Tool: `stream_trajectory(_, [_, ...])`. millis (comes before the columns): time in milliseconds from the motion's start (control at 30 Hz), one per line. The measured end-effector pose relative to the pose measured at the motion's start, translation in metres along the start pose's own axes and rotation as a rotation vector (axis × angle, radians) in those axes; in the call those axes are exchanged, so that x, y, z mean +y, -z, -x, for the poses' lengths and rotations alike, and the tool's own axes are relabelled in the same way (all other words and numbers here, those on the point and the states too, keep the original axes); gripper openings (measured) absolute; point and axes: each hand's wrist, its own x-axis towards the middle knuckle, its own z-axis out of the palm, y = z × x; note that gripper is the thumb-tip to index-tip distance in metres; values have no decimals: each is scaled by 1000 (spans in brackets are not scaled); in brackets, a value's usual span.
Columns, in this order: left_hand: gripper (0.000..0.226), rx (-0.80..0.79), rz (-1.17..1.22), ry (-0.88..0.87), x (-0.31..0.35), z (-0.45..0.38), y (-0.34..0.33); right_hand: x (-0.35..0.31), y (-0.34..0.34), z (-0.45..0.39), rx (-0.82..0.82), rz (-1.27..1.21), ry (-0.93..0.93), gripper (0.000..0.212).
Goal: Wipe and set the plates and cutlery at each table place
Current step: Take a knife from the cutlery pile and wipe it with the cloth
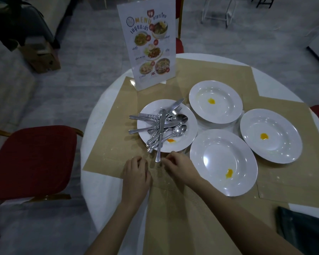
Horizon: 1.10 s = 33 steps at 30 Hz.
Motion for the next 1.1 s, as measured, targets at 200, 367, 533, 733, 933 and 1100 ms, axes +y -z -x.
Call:
stream_trajectory(200, [26, -10, 27, 1, -4, 2, -4, -28, -9, -14, 8, -131, -214, 44])
stream_trajectory(367, [23, 41, 164, 73, -1, -4, 0, -26, -16, -18, -28, -288, -258, 30])
stream_trajectory(533, [24, 21, 355, 300, 5, -20, 5, -21, -14, -18, -101, -240, -154, 24])
stream_trajectory(733, [19, -142, 537, 412, 19, -37, 5, -7, -11, -10, -72, -55, -88, 24])
stream_trajectory(933, [28, -182, 838, 494, 25, -38, 6, 4, -8, -2, -13, 12, -73, 16])
stream_trajectory(1100, [20, -269, 1109, 645, 35, -37, 16, 4, -9, -3, -36, 27, -69, 14])
